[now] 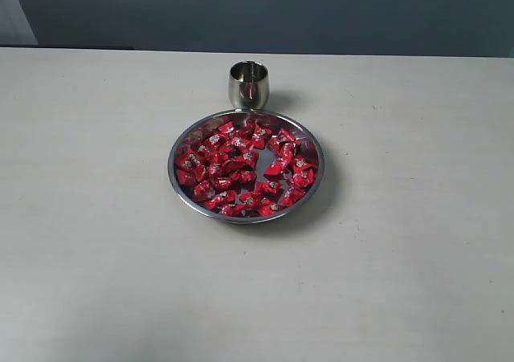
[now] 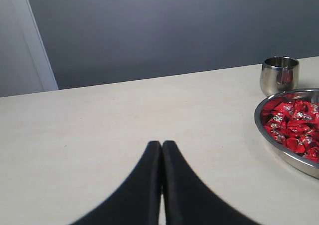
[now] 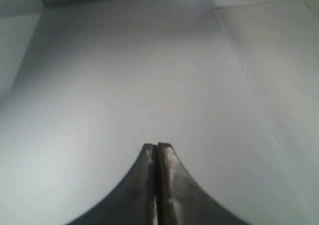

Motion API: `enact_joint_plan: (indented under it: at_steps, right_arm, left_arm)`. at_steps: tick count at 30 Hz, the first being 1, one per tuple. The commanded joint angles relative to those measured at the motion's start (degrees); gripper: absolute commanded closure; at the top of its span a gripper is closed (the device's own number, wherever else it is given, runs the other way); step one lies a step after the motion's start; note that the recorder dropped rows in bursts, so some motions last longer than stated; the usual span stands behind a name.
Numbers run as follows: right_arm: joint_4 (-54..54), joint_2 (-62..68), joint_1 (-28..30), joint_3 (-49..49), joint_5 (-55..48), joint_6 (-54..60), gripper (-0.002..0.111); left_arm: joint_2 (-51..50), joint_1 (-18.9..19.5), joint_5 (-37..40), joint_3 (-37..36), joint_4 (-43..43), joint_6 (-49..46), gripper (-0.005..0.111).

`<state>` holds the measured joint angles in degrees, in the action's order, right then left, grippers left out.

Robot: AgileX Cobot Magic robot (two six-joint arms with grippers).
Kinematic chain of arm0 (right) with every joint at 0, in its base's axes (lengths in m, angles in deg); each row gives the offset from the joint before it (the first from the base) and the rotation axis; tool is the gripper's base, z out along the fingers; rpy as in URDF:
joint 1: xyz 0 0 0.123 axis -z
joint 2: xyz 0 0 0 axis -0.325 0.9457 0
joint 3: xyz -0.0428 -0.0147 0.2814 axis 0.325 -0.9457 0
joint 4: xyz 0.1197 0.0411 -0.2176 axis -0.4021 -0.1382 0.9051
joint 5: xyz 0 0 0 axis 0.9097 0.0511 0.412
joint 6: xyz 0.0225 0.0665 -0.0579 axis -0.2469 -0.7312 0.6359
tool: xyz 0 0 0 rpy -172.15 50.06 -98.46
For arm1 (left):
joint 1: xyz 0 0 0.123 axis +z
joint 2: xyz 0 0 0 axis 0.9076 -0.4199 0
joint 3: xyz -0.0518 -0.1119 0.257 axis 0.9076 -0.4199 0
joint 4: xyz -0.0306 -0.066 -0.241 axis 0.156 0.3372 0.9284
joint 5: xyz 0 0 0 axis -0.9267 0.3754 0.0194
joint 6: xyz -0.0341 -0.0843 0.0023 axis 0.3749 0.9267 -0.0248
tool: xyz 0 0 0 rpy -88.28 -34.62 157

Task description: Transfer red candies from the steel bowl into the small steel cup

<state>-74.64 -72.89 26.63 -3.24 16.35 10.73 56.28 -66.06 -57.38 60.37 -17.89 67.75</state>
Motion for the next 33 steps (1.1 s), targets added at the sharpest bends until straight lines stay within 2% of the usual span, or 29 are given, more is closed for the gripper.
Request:
enact_joint_plan:
  at_steps: [1, 5, 8, 11, 13, 17, 20, 24, 26, 27, 29, 33]
  right_arm:
    - [0.7, -0.2, 0.3, 0.0, -0.5, -16.6, 0.109]
    - [4.5, -0.2, 0.3, 0.0, -8.6, -29.8, 0.109]
    - [9.3, -0.2, 0.3, 0.0, -17.9, -31.8, 0.109]
    - [7.7, -0.2, 0.3, 0.0, -26.9, -34.1, 0.109]
    - [7.2, -0.2, 0.3, 0.0, -30.3, -33.8, 0.109]
    - [13.8, 1.6, 0.3, 3.1, -35.9, -33.1, 0.109]
    - [22.2, 7.8, 0.3, 13.2, -41.2, -33.7, 0.109]
    - [35.1, 24.1, 0.3, 29.7, -43.9, -33.7, 0.109]
    - [39.8, 34.5, 0.3, 40.0, -47.4, -34.7, 0.109]
    - [41.7, 43.6, 0.3, 49.8, -51.4, -34.8, 0.109]
    - [42.4, 57.6, -1.2, 61.8, -59.0, -34.1, 0.109]
    - [42.3, 72.9, -5.7, 74.4, -71.5, -26.5, 0.109]
  left_arm:
    - [0.3, -0.4, -0.3, -0.1, 0.2, 0.2, 0.106]
    - [0.3, -0.4, -0.3, -0.1, 0.2, 0.2, 0.106]
    - [0.3, -0.4, -0.3, -0.1, 0.2, 0.2, 0.106]
    - [0.3, -0.4, -0.3, -0.1, 0.2, 0.2, 0.106]
    - [0.3, -0.4, -0.3, -0.1, 0.2, 0.2, 0.106]
    - [0.3, -0.4, -0.3, -0.1, 0.2, 0.2, 0.106]
    - [0.3, -0.4, -0.3, -0.1, 0.2, 0.2, 0.106]
    - [0.3, -0.4, -0.3, -0.1, 0.2, 0.2, 0.106]
    - [0.3, -0.4, -0.3, -0.1, 0.2, 0.2, 0.106]
    - [0.3, -0.4, -0.3, -0.1, 0.2, 0.2, 0.106]
    - [0.3, -0.4, -0.3, -0.1, 0.2, 0.2, 0.106]
    - [0.3, -0.4, -0.3, -0.1, 0.2, 0.2, 0.106]
